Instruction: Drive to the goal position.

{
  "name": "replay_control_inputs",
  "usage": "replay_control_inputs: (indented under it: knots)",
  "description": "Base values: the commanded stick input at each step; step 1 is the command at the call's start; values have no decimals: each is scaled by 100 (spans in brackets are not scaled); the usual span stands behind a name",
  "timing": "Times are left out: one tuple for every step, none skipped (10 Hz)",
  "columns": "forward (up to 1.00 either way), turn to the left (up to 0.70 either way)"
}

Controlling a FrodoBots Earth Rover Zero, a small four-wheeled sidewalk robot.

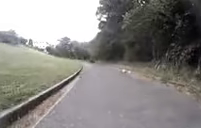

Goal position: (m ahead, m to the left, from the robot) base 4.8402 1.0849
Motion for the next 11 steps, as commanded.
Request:
replay_control_inputs:
  knots:
    - [100,0]
    - [100,0]
    - [100,-21]
    - [100,-38]
    - [100,-40]
    - [100,-26]
    - [100,-8]
    - [100,-3]
    - [100,0]
    - [100,0]
    - [100,0]
